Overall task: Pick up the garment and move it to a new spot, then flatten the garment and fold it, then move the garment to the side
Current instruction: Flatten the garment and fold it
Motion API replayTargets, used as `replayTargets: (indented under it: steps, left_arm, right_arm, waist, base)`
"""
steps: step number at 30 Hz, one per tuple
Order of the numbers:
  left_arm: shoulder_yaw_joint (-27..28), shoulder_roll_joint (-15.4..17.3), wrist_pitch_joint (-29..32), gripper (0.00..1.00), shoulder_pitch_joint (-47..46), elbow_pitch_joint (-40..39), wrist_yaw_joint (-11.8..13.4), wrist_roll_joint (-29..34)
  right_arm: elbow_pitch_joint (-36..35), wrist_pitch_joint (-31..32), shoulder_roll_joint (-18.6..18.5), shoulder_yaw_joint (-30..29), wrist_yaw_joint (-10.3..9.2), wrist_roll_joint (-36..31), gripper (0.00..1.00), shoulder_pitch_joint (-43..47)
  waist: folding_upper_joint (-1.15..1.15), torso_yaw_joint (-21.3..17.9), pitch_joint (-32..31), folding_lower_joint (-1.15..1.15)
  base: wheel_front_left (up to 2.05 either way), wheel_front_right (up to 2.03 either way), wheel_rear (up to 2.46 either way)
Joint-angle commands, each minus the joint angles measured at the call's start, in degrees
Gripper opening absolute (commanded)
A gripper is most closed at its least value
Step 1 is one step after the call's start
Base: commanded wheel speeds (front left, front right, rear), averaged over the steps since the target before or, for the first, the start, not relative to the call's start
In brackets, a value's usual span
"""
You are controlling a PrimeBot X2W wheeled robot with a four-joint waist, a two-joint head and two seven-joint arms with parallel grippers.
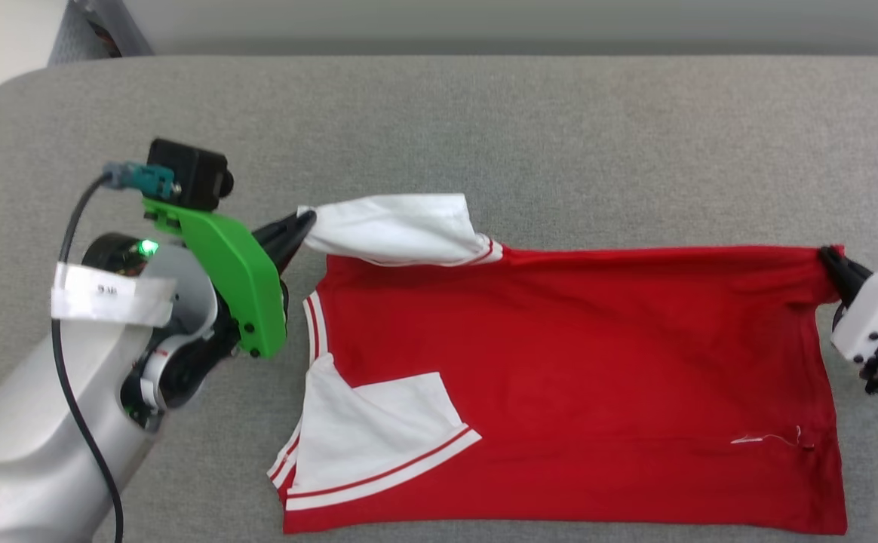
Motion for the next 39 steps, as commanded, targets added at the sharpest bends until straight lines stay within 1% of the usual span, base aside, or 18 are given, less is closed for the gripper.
replayTargets:
  steps: [1,10,12,16,22,28,32,36,37,38,39]
  left_arm:
    - [0.2,0.6,-0.6,0.0,2.2,-1.1,0.8,-0.6]
    - [-0.2,3.8,-3.0,0.0,14.1,-7.6,5.0,-1.9]
    - [-0.4,4.1,-3.2,0.0,16.7,-8.6,5.6,-2.7]
    - [-1.5,4.9,-3.1,0.0,21.0,-9.7,6.1,-3.7]
    - [-4.2,4.8,-2.4,0.0,23.6,-8.5,5.6,-3.1]
    - [-5.9,3.8,-2.4,0.0,24.3,-5.5,5.8,-2.0]
    - [-6.8,2.7,-3.0,0.0,24.4,-2.6,4.8,-1.9]
    - [-7.7,1.2,-3.4,0.0,24.1,-0.2,3.4,-1.8]
    - [-7.9,0.9,-3.5,0.0,24.1,0.3,3.2,-1.8]
    - [-8.1,0.5,-3.6,0.0,24.0,0.9,2.9,-1.7]
    - [-8.5,0.2,-3.6,0.3,23.9,1.5,2.6,-1.5]
  right_arm:
    - [-1.0,-0.9,-0.1,-0.2,-0.04,0.9,0.0,2.1]
    - [-7.1,-3.0,-1.3,0.9,-0.04,5.9,0.0,12.8]
    - [-8.0,-2.8,-1.6,1.3,-0.04,7.1,0.0,15.0]
    - [-9.7,-1.8,-2.0,1.7,-0.04,10.0,0.0,18.6]
    - [-11.7,-0.3,-4.1,3.9,-0.04,11.8,0.0,23.3]
    - [-11.6,0.7,-6.8,6.0,-0.04,10.9,0.0,25.4]
    - [-11.1,1.2,-7.5,7.1,-0.04,10.6,0.0,25.6]
    - [-10.6,0.8,-7.5,8.1,-0.04,10.3,0.0,25.2]
    - [-10.4,0.6,-7.5,8.4,-0.04,10.2,0.23,25.1]
    - [-10.1,0.4,-7.6,8.7,-0.04,9.9,0.71,24.9]
    - [-9.7,0.1,-7.6,8.8,-0.04,9.7,1.0,24.8]
  waist:
    - [0.0,0.9,-2.8,0.0]
    - [0.0,1.6,-5.5,0.0]
    - [0.0,1.7,-5.8,0.0]
    - [0.0,1.8,-6.0,0.0]
    - [0.0,2.0,-5.2,0.0]
    - [0.0,1.6,-4.3,0.0]
    - [0.0,1.3,-3.9,0.0]
    - [0.0,1.1,-3.5,0.0]
    - [0.0,1.1,-3.4,0.0]
    - [0.0,1.1,-3.3,0.0]
    - [0.0,1.1,-3.4,0.0]
  base:
    - [0.0,0.0,0.0]
    - [0.0,0.0,0.0]
    - [0.0,0.0,0.0]
    - [0.0,0.0,0.0]
    - [0.0,0.0,0.0]
    - [0.0,0.0,0.0]
    - [0.0,0.0,0.0]
    - [0.0,0.0,0.0]
    - [0.0,0.0,0.0]
    - [0.0,0.0,0.0]
    - [0.0,0.0,0.0]
